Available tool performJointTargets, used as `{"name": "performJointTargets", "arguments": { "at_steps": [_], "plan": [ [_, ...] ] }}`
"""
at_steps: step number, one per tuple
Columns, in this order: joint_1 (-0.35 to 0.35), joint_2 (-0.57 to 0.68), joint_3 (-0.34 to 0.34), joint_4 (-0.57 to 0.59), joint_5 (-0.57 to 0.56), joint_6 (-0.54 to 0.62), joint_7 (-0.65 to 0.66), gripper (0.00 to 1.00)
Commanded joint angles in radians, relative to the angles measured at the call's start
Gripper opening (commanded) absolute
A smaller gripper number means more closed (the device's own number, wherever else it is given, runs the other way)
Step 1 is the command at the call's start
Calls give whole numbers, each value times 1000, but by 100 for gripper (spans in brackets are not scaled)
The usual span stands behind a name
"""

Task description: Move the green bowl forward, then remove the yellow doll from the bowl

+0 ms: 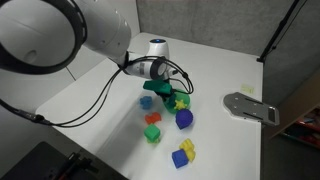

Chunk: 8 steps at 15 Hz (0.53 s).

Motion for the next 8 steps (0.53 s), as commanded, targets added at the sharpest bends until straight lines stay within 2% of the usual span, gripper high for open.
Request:
{"name": "performJointTargets", "arguments": {
  "at_steps": [1,8],
  "plan": [
    [20,-24,-10,-27,-27,-20,15,0],
    [45,-71,9,-119,-45,-4,-2,2]
  ]
}}
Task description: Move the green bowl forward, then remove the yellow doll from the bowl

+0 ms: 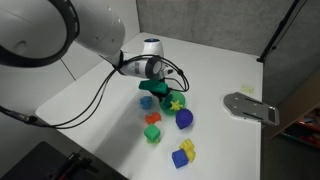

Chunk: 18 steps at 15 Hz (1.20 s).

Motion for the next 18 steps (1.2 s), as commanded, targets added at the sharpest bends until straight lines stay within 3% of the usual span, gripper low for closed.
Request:
{"name": "performJointTargets", "arguments": {
  "at_steps": [1,18],
  "plan": [
    [13,-55,15,-88,-20,2,-3,2],
    [116,-215,80,-399,-90,127,-15,3]
  ]
}}
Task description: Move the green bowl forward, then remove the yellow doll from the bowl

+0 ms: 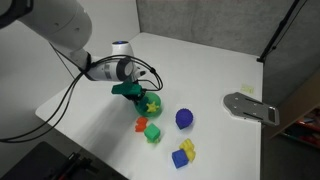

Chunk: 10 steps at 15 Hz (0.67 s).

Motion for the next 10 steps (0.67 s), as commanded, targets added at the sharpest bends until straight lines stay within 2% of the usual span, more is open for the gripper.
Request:
{"name": "performJointTargets", "arguments": {
  "at_steps": [1,2,3,4,10],
  "plan": [
    [3,-50,11,-85,-28,35,-14,3],
    [4,-57,9,-93,-30,36,-12,29],
    [1,-65,11,-100,-30,34,-16,29],
    [-6,-76,17,-106,-22,23,-22,33],
    [-64,-148,63,-135,19,-19,-80,80]
  ]
}}
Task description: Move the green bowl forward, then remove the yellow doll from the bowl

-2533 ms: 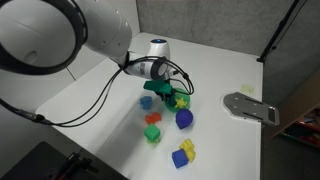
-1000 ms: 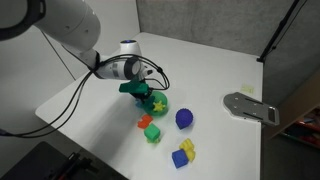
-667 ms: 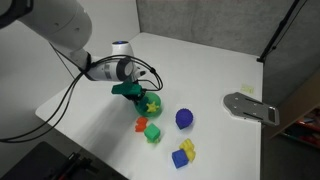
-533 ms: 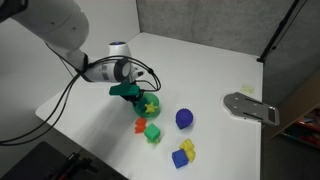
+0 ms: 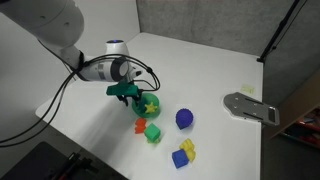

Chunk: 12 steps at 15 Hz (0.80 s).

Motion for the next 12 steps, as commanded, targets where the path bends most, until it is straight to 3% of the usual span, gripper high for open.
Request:
{"name": "performJointTargets", "arguments": {
  "at_steps": [1,3,12],
  "plan": [
    [-53,-90,32,-40,36,-33,-48,88],
    [-64,-115,24,-31,45,-37,-32,99],
    [-100,-74,-19,60,78,-8,13,100]
  ]
}}
